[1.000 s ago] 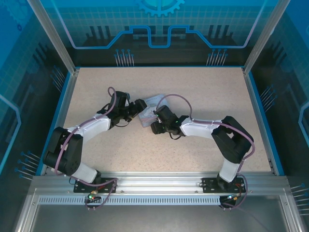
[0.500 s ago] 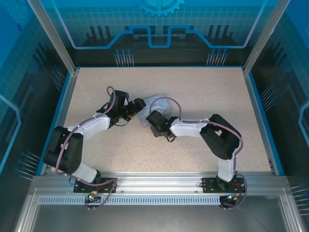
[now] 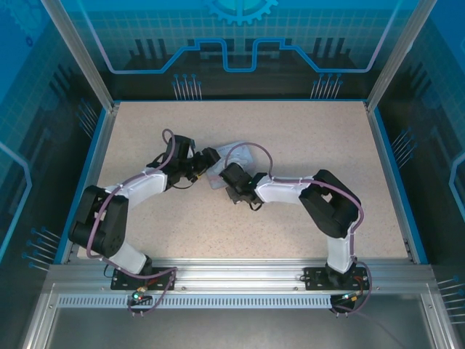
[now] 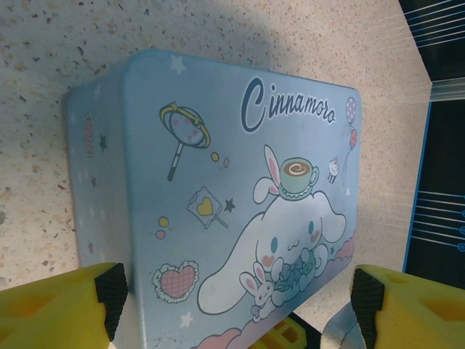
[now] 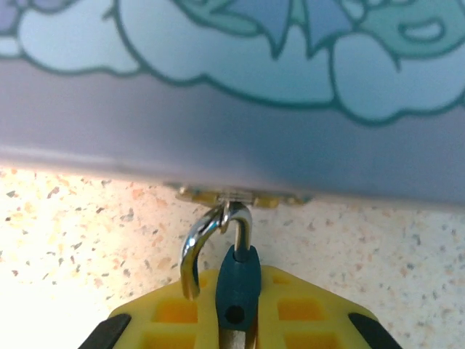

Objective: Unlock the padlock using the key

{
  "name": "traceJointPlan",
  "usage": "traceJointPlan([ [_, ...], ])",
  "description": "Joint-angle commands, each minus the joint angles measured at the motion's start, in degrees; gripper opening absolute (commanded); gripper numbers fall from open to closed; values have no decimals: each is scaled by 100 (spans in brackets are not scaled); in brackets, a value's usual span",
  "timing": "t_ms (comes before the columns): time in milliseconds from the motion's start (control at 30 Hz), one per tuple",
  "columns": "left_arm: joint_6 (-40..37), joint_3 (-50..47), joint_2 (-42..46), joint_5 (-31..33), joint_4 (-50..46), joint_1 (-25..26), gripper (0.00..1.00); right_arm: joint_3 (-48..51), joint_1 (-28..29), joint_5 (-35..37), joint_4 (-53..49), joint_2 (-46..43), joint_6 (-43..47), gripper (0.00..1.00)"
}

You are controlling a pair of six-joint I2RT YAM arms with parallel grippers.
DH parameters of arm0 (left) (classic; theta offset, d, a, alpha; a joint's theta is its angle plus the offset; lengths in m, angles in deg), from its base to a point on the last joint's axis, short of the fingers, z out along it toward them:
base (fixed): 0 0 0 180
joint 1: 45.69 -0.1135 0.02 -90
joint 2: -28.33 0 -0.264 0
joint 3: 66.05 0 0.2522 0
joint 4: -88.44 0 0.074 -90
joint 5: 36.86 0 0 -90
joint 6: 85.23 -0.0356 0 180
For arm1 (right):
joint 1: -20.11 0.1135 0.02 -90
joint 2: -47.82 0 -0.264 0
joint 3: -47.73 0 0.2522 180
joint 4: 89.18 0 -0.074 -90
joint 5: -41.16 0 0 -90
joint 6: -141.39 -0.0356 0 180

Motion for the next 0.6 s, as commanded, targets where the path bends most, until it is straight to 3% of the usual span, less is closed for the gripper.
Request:
traceJointPlan([
  [0,-356,349,-143,-166,-263,-29,82,332,-198,-661,136,-189,6,11],
  [233,-1058,715,-450,297,-1210,83,82,844,-650,-2098,866,-511,-74,9],
  [367,-1321,804,-736,565,-1547,185,82,1215,-951,-2885,1426,-621,-325,4],
  [567,-1267,568,-992,601,-1400,283,82,1720,-1358,-3628,2167,-688,-885,0],
])
